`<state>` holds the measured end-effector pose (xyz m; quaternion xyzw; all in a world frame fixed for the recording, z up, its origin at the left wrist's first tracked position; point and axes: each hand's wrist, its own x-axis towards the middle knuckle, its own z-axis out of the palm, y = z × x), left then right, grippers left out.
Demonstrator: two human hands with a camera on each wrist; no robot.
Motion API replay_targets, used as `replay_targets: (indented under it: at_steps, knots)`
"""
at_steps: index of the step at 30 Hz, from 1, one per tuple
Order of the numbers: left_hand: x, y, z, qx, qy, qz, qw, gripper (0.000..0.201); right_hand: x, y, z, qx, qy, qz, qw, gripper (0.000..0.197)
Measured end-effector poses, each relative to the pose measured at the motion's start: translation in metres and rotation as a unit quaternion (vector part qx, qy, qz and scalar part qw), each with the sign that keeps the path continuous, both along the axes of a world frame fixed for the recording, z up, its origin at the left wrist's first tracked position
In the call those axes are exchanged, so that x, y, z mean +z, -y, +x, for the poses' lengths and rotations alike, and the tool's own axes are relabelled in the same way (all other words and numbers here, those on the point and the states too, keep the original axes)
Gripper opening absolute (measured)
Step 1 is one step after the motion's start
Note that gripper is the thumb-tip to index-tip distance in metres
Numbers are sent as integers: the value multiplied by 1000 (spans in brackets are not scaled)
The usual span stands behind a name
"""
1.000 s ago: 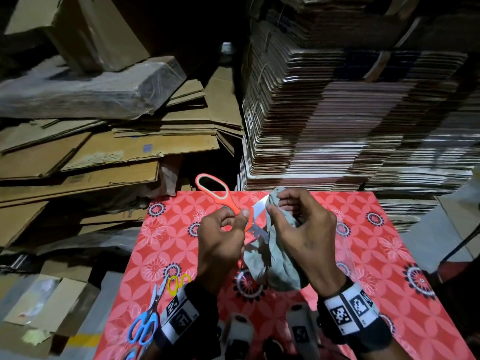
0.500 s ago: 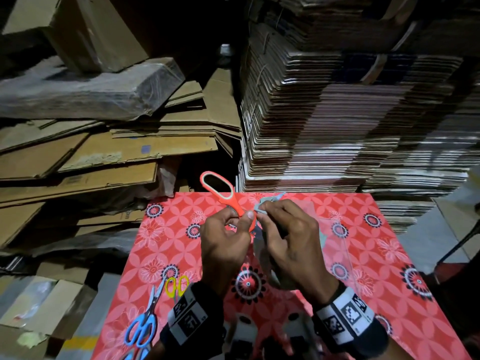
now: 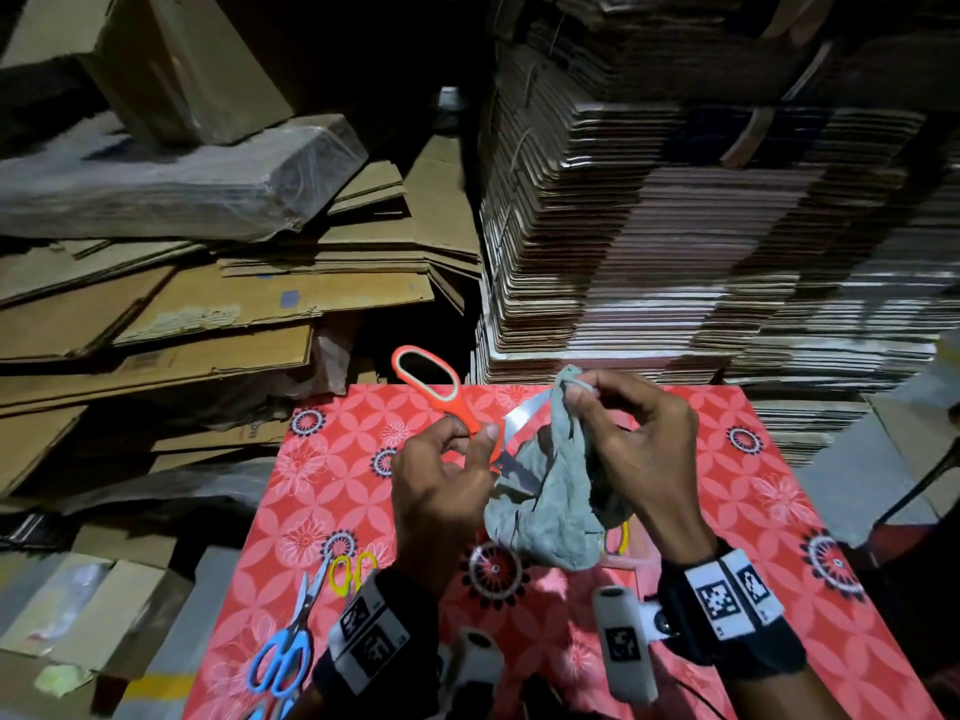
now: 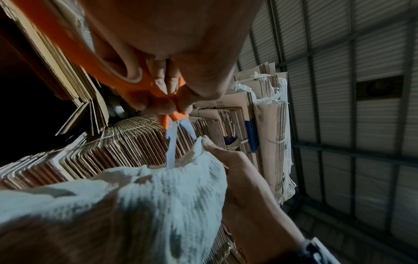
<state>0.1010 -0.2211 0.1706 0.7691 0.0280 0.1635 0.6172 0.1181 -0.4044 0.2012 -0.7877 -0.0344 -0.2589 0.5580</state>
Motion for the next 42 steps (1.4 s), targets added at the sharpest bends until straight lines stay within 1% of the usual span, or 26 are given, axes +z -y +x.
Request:
replay_targets:
  at_steps: [3, 5, 7, 8, 12, 14, 17, 20, 23, 26, 28, 30, 33, 35, 38, 42]
  knots:
    - [0, -1, 2, -17, 12, -41, 999, 44, 4, -4, -8, 11, 35, -10, 999, 11]
    - [-1, -2, 3, -20, 8, -56, 998, 44, 5, -14, -13, 17, 68, -75, 995, 13]
    - [3, -1, 2, -27, 7, -52, 998, 46, 1, -24, -15, 6, 100, -141, 985, 14]
    - [4, 1, 0, -25, 13, -45, 999, 45, -2, -28, -15, 1, 109, -158, 981, 15]
    - [6, 2, 3, -5, 25, -27, 999, 46, -12, -43, -15, -7, 113, -188, 976, 15]
    - [5, 0, 5, -1, 32, -8, 999, 47, -14, -47, -18, 4, 108, -188, 976, 15]
    - [3, -2, 6, 1, 32, -5, 999, 49, -17, -50, -21, 25, 108, -190, 976, 18]
    - [-2, -2, 7, 1, 20, -1, 1000, 49, -22, -49, -24, 48, 94, -201, 974, 14]
    - [-3, -5, 9, 6, 16, 3, 1000, 43, -26, -42, -25, 86, 53, -208, 973, 14]
    - [5, -6, 8, 5, 35, 18, 999, 36, -14, -28, -19, 112, 32, -197, 973, 14]
    - [7, -7, 10, 10, 26, 4, 1000, 38, 0, -17, -16, 98, 31, -156, 982, 13]
    - [5, -8, 13, 16, 15, -2, 1000, 44, 16, -10, -15, 75, 44, -120, 989, 11]
    - [6, -5, 11, 9, 9, -9, 1000, 43, 25, -11, -12, 53, 65, -111, 990, 11]
    - [8, -2, 10, 5, 15, -13, 1000, 40, 22, -17, -7, 33, 85, -114, 989, 11]
    - [12, 0, 8, 12, 22, -23, 999, 38, 10, -31, -4, 13, 102, -149, 983, 12]
    - [10, -3, 5, 10, 18, -25, 999, 41, -7, -46, -9, 19, 106, -171, 979, 13]
